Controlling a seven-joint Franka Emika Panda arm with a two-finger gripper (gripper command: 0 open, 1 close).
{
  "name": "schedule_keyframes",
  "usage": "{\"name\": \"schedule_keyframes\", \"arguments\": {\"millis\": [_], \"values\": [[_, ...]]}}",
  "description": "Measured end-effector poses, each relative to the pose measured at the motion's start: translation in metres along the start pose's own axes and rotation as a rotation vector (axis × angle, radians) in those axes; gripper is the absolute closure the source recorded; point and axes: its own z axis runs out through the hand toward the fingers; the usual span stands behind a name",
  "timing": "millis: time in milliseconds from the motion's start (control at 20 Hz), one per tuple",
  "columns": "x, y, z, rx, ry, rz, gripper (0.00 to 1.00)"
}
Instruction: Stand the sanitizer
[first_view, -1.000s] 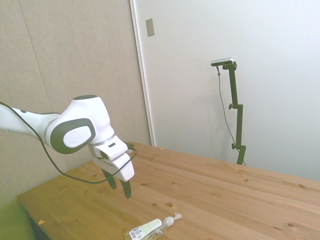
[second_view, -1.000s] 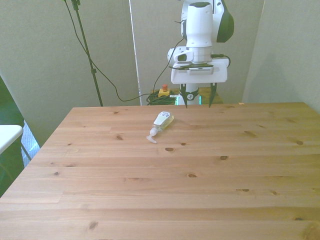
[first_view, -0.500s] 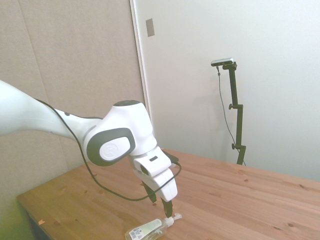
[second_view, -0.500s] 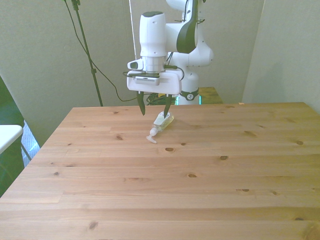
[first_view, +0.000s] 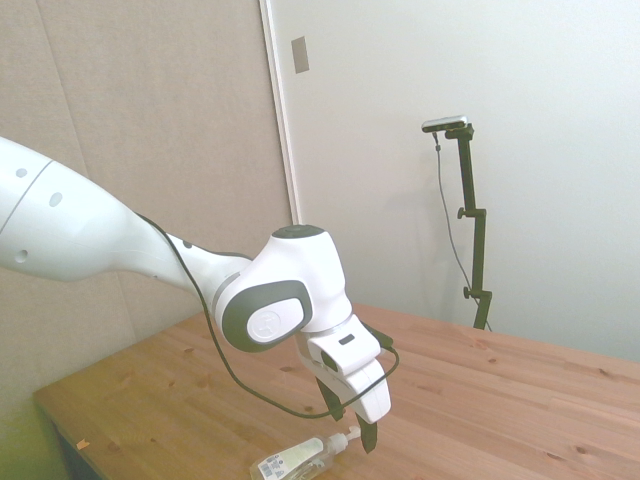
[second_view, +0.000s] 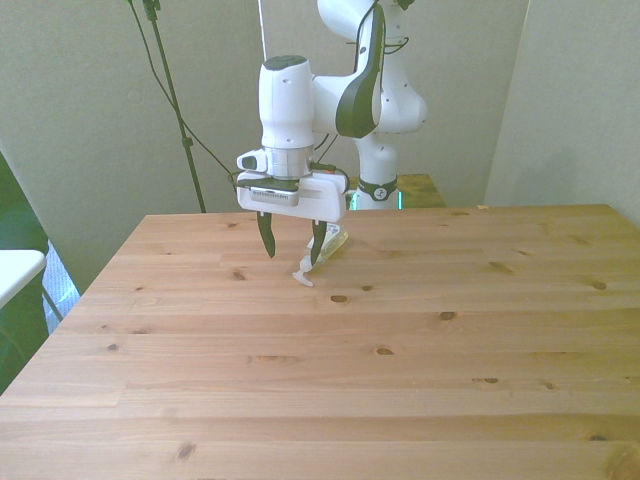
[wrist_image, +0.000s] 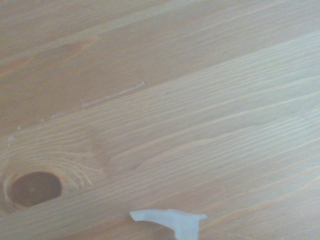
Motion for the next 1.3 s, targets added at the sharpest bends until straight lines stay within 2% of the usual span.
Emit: {"name": "schedule_keyframes", "arguments": {"millis": [250, 300, 1300], "values": [[-0.002, -0.009, 0.016, -0.005, -0.013, -0.003, 0.0], [-0.001, -0.009, 0.018, -0.006, -0.015, -0.002, 1.0], [0.002, -0.013, 0.03, 0.004, -0.045, -0.003, 1.0]]}}
